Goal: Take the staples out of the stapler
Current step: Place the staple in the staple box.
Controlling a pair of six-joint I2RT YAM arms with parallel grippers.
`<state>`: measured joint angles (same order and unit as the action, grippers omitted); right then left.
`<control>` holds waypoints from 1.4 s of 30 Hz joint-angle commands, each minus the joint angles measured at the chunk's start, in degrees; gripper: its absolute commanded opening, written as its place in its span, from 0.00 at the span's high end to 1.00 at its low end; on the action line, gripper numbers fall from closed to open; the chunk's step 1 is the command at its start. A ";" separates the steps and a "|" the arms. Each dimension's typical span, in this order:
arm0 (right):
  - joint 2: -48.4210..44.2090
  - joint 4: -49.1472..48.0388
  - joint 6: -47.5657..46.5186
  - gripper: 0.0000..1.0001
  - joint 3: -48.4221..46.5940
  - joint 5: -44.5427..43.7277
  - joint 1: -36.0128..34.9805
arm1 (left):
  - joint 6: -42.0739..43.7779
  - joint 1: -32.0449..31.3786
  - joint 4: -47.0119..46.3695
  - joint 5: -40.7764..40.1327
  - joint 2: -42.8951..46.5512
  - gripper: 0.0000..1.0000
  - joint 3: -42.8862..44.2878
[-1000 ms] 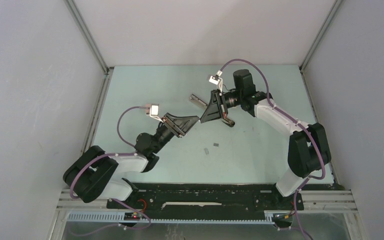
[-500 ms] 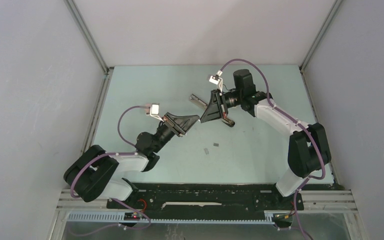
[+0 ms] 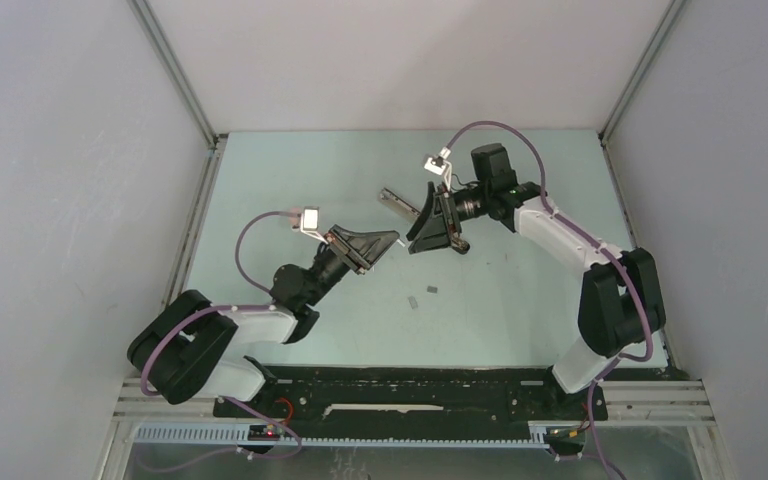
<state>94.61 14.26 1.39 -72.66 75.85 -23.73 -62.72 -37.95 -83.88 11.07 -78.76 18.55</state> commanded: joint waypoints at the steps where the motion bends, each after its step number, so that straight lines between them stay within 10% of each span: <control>1: -5.09 13.66 -16.14 0.17 -0.08 -3.75 3.11 | 1.71 1.10 -2.43 -0.07 1.70 0.95 -1.28; 9: -10.34 29.23 -34.50 0.16 -0.14 -10.50 7.24 | 2.69 5.31 3.29 1.71 4.26 0.96 -5.33; 26: -8.82 32.20 -37.97 0.17 -0.07 -10.27 9.71 | 26.75 5.52 63.54 -5.00 17.95 0.94 11.59; 42: -7.47 31.79 -37.01 0.18 -0.09 -10.92 10.10 | 31.74 3.83 75.81 -14.01 15.80 0.94 19.43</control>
<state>86.50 45.69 -35.46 -72.38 64.73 -14.20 -33.80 -33.04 -9.91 0.86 -62.13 33.34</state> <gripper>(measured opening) 0.823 0.134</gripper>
